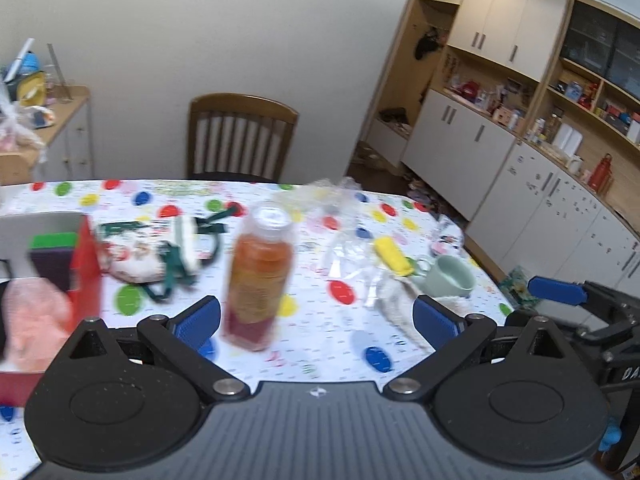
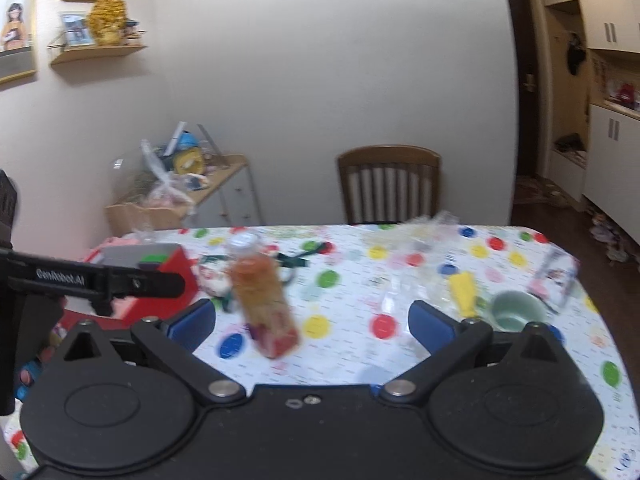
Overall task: Organize soft objects
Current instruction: 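Grasp the white knitted towel with the right tool while the left tool grasps the clear plastic bag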
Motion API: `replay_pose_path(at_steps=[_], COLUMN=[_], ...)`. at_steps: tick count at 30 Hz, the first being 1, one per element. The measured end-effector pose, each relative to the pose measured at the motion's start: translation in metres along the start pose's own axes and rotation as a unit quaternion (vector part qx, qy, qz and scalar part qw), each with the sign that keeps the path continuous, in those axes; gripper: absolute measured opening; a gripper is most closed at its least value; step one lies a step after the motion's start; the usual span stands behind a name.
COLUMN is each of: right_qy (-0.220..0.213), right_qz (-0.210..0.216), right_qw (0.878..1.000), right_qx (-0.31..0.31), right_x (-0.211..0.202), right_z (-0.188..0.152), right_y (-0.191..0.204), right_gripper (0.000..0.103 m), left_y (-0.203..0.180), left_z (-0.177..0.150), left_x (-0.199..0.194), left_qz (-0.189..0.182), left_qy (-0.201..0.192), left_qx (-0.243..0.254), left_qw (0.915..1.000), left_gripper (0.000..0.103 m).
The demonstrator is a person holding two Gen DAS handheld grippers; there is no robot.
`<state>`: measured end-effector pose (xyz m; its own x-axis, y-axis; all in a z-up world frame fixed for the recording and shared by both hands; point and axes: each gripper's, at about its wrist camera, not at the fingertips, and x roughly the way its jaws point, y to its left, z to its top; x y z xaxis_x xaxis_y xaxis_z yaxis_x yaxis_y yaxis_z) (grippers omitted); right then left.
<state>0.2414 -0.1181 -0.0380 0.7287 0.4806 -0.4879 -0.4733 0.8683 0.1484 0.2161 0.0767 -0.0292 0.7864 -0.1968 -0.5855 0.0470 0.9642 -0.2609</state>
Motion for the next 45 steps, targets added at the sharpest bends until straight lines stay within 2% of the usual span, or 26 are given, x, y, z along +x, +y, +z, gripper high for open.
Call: replay_pose_path(at_steps=[3,5,10,14,19,28,35,45], right_qy=[0.009,0.016,0.029,0.04,0.056,0.081,0.107,0.137], right_qz=[-0.016,-0.024,-0.038,-0.052,-0.063,-0.074,-0.085,-0.09], right_qw=[1.0,0.999,0.998,0.997,0.995,0.993,0.99,0.986], right_qx=[0.009,0.014,0.033,0.042,0.06,0.049,0.045,0.02], right_x=[-0.002,-0.001,0.001,0.008,0.018,0.052,0.082,0.118], right_z=[-0.009,-0.014,-0.025,-0.033,-0.041,-0.052,-0.063,-0.078], right_y=[-0.024,-0.039,-0.073,-0.096,-0.123,-0.154,-0.175,-0.185], right_gripper=[0.103,0.103,0.103,0.102,0.1,0.1,0.096,0.088], left_y=[-0.021,-0.035,-0.065,-0.085,-0.106,-0.119,-0.126,-0.117], left_z=[0.002,0.003,0.009,0.012,0.015,0.017,0.016,0.012], left_x=[0.019,0.032,0.075,0.112,0.156,0.223,0.272,0.33], left_qz=[-0.019,-0.018,-0.032,-0.029,-0.006,0.002,0.015,0.051], left_qy=[0.0,0.0,0.022,0.038,0.046,0.077,0.097,0.129], left_qx=[0.006,0.012,0.025,0.036,0.072,0.081,0.087,0.056], left_qw=[0.9998,0.9998,0.9989,0.9982,0.9963,0.9937,0.9914,0.9888], left_gripper=[0.103,0.103,0.103,0.103,0.103,0.103,0.103,0.102])
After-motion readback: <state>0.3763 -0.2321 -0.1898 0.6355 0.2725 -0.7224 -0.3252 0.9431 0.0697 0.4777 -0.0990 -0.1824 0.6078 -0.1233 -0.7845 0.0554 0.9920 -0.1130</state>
